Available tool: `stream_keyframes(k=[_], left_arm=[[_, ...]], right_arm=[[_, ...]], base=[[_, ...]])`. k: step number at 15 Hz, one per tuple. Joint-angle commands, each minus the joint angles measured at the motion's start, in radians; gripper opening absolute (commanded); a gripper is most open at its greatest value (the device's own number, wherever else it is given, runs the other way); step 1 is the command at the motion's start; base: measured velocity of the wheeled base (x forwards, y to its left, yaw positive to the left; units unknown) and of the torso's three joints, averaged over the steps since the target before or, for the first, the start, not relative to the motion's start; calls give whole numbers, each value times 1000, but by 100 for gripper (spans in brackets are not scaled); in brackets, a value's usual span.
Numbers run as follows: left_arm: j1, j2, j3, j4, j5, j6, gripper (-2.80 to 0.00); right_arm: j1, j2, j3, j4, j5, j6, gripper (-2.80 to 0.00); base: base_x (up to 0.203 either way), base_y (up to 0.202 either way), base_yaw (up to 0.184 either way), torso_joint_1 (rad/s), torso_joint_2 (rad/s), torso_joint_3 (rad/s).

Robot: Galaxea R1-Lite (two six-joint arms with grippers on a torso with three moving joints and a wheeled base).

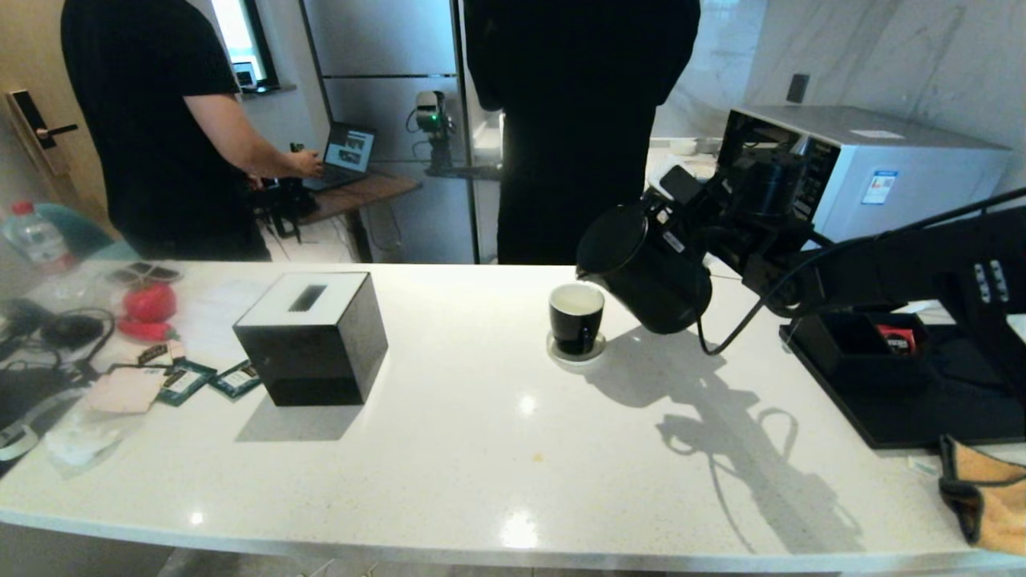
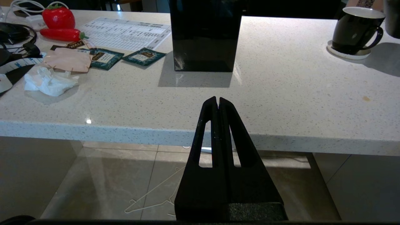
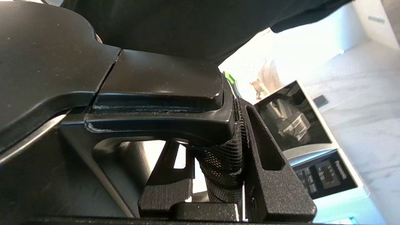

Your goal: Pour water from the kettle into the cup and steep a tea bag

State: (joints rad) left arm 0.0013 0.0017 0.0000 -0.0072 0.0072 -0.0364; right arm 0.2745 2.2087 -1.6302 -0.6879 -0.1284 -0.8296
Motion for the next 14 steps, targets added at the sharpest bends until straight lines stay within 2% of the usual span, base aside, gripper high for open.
stream_keyframes(k=[1,4,6,12,14], left_arm=[[0,0,0,0,0,0,-280],[0,1,0,0,0,0,-280],[0,0,0,0,0,0,-280],[0,0,0,0,0,0,-280],[0,0,0,0,0,0,-280]], right_arm=[[0,-6,3,-2,-17,29,-280],[-1,-20,3,12,-79,136,-280],[-5,-30,9,21,-107,181,-280],[-51,-82,70,39,-111,275,-280],[-61,-98,83,60,-135,340,-280]], base=[[0,0,0,0,0,0],[0,0,0,0,0,0],[0,0,0,0,0,0],[0,0,0,0,0,0],[0,0,0,0,0,0]])
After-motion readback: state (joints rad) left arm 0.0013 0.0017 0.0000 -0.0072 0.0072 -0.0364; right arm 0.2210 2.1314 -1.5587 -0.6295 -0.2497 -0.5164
